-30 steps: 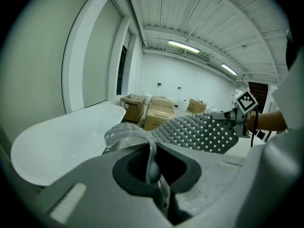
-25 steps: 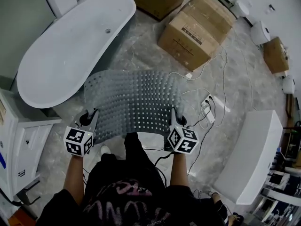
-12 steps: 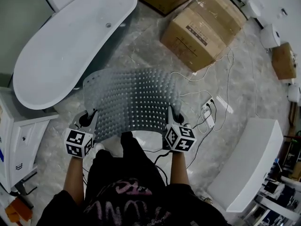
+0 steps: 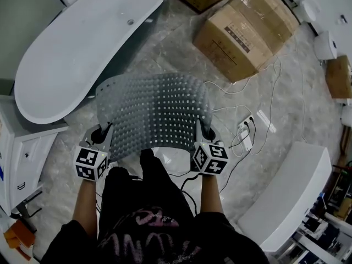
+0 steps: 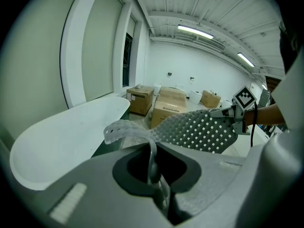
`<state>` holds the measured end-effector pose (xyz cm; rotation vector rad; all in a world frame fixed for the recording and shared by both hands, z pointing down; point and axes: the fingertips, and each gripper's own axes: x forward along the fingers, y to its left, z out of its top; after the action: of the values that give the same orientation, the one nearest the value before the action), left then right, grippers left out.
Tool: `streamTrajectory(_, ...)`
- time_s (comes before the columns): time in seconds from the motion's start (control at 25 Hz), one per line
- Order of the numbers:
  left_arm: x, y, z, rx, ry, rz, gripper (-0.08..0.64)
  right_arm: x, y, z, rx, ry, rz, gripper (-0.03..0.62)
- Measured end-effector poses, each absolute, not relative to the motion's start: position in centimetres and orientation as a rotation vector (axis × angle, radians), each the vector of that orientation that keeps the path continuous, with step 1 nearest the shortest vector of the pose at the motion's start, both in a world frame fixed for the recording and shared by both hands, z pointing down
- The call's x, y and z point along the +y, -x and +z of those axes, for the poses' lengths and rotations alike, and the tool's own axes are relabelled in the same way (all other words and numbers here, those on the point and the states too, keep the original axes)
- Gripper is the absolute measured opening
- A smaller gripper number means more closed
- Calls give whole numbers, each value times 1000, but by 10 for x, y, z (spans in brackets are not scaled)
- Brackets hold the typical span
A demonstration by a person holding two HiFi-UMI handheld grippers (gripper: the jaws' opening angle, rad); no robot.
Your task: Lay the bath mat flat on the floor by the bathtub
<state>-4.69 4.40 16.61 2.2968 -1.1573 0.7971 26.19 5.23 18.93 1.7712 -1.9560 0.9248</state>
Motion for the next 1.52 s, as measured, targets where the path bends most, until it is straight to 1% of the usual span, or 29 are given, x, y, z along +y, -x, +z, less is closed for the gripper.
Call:
streamTrajectory(0.36,42,49,179,-1149,-2296,816,12,49,-255,202,-1949,-1741,919,49)
streamTrajectory(0.68,44,65,195,-1121,-2282,803,12,54,-238,209,-1923,-1750,909,49)
streamTrajectory(1.08,38,93,232,-1045,-2283,812,12,55,-202,234,-1861,-1769,900,49)
streamTrajectory(1.52,30,95,277,-958,-2285,837,12,59,-182,274,-1813,-1760,924,49)
